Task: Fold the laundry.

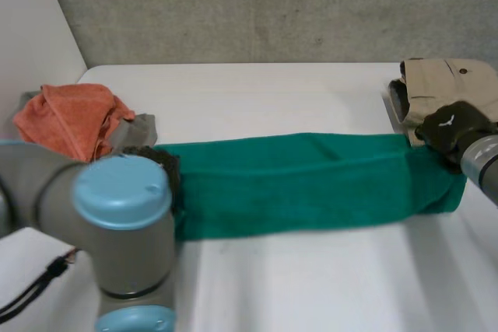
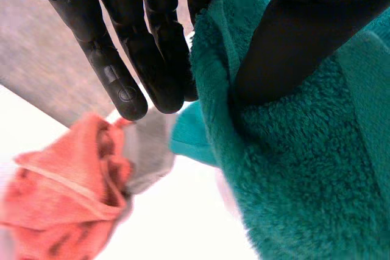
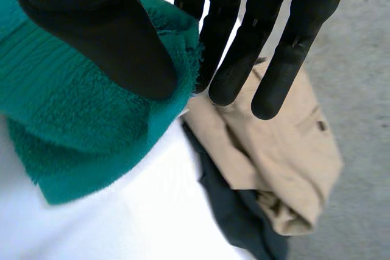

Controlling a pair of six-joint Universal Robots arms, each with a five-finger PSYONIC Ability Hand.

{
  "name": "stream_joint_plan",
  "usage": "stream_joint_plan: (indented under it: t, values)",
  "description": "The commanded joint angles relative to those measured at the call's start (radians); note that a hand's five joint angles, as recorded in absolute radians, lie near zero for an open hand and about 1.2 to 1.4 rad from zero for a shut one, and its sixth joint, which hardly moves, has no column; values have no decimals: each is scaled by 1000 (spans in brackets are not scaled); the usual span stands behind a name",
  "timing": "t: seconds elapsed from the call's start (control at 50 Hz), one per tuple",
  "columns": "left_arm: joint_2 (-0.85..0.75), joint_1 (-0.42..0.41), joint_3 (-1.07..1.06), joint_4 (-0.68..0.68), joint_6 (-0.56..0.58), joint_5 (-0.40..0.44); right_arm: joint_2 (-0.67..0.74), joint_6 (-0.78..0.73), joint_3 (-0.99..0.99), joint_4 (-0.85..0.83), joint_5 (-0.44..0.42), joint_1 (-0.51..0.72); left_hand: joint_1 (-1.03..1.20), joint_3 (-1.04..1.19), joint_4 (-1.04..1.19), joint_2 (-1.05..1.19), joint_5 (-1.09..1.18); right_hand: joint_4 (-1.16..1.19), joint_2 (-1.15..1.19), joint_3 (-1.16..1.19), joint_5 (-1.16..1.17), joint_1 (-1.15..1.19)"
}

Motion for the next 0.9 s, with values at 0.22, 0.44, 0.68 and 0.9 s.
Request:
stream_joint_plan:
  t: [0.22, 0.44, 0.68, 0.9]
  values:
    - [350, 268, -224, -322, 278, 407, -194, -220, 73, 317, -15, -57, 266, 209, 200, 205, 250, 199, 221, 209, 206, 283]
    - [-21, 330, 150, -196, 402, 493, 122, -116, -221, 185, 33, 8, 266, 209, 200, 205, 250, 199, 221, 209, 206, 283]
    - [-80, 324, 634, 353, 379, 582, 106, 318, -592, -445, 126, 78, 266, 209, 200, 205, 250, 199, 221, 209, 206, 283]
    - [40, 351, 378, 404, 335, 590, 9, 315, -382, -530, 93, 85, 266, 209, 200, 205, 250, 199, 221, 209, 206, 283]
